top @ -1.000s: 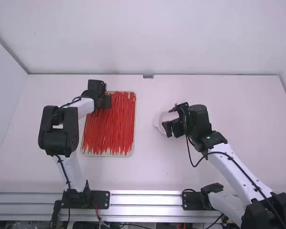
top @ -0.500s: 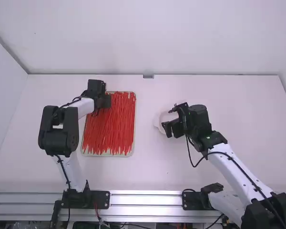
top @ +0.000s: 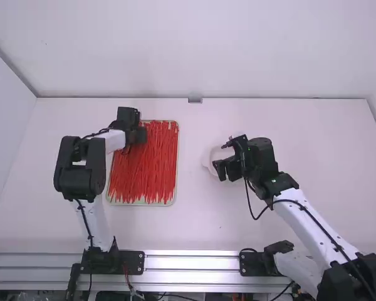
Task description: Fasten the cable tie
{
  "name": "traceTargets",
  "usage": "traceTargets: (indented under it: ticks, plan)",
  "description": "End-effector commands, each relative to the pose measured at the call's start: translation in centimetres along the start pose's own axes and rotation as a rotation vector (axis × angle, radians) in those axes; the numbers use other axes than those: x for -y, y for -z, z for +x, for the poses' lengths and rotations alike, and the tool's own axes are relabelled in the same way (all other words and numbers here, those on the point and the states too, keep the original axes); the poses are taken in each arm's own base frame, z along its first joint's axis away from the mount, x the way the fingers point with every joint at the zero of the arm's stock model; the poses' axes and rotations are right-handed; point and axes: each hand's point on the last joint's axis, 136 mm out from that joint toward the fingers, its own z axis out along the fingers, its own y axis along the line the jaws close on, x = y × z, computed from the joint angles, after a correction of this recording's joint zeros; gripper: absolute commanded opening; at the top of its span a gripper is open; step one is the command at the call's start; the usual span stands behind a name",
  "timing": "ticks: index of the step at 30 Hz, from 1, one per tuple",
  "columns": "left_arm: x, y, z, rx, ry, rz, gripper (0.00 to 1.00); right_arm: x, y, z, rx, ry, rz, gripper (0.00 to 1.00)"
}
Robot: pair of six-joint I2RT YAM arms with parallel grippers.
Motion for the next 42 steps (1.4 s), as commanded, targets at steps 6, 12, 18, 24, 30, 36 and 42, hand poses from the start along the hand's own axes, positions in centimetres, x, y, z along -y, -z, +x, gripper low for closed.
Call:
traceTargets:
  ticks: [6,12,18,24,30,36,42]
  plan:
    - [-0.3,-0.4,0.3,-0.014,0.002,-0.01,0.54,0.0,0.8,-2.0,0.049,0.008,0.006,0.99]
    - [-0.3,0.0,-0.4,-0.023,0.009,-0.012,0.47,0.1,0.8,-1.9,0.047,0.007,0.006,0.99]
    - [-0.6,0.2,-0.7,-0.015,0.027,-0.033,0.46,0.1,0.8,-1.9,0.047,0.008,0.006,0.99]
    - [-0.6,0.3,-0.9,-0.011,0.028,-0.033,0.49,0.1,0.8,-1.9,0.049,0.012,0.007,0.99]
    - [-0.6,0.6,-1.1,-0.004,0.028,-0.032,0.49,0.3,0.8,-1.9,0.049,0.011,0.021,0.99]
    - [-0.6,0.8,-1.3,0.001,0.031,-0.031,0.49,0.3,0.8,-2.0,0.049,0.012,0.021,0.99]
    - [-0.2,1.1,-1.6,0.007,0.034,-0.012,0.49,0.3,0.8,-2.0,0.049,0.011,0.021,0.99]
